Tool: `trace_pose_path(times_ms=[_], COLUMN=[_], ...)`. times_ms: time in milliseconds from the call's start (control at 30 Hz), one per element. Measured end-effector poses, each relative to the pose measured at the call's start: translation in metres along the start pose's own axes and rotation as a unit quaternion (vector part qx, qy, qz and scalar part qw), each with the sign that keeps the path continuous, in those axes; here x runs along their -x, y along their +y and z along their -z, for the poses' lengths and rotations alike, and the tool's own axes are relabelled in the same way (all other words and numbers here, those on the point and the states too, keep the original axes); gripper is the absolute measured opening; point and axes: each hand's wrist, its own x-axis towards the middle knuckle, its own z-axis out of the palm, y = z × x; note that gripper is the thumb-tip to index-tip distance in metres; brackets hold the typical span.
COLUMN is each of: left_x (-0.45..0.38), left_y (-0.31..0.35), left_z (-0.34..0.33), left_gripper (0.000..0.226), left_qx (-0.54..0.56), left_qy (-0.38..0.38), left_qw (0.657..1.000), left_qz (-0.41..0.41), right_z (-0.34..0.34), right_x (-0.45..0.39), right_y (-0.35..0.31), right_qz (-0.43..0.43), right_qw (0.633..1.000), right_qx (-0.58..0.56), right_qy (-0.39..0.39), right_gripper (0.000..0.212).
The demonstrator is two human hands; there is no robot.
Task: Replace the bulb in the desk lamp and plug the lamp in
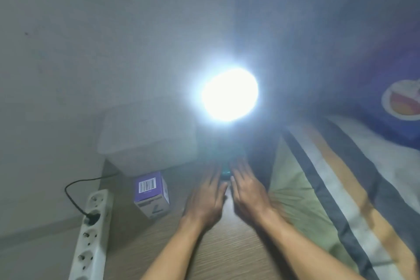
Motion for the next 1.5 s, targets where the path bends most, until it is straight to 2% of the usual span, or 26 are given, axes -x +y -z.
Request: trace_pose_path(times_ms=[500,867,1100,1333,1500], left_x=[-0.0022,-0.0034,-0.0032,-0.003,-0.0032], left_y=[-0.0002,-0.0018,-0.0011,-0.0047,-0.0034], left_z=[-0.0003,-0.0008,-0.0008,-0.0081,-0.004], left_gripper=[0.062,0.062,0.061,0.064,0.061], left_qx=[-0.025,-0.022,-0.02,0.005,-0.011], left_qy=[0.016,0.017,0.014,0.037,0.003], left_qw=[0.999,0.999,0.999,0.999,1.0], left_qz=[-0.018,-0.027,-0.025,-0.027,-0.008], right_z=[-0.0028,0.0032,0.0034,-0.0034,0.0031], right_x=[-0.0006,-0.0025,-0.0055,-0.0089,-0.0061], right_y=[0.0008,-0.0005,-0.0005,0.0005,-0.0024], right_qz=[-0.01,0.032,0.017,-0.025,-0.034], right_qw=[1.0,0.999,0.999,0.998,0.997], right_qx=[-0.014,0.015,0.033,0.052,0.051], right_qy=[0.006,0.026,0.004,-0.038,-0.045], right_gripper=[0.054,0.047,0.047,0.055,0.055])
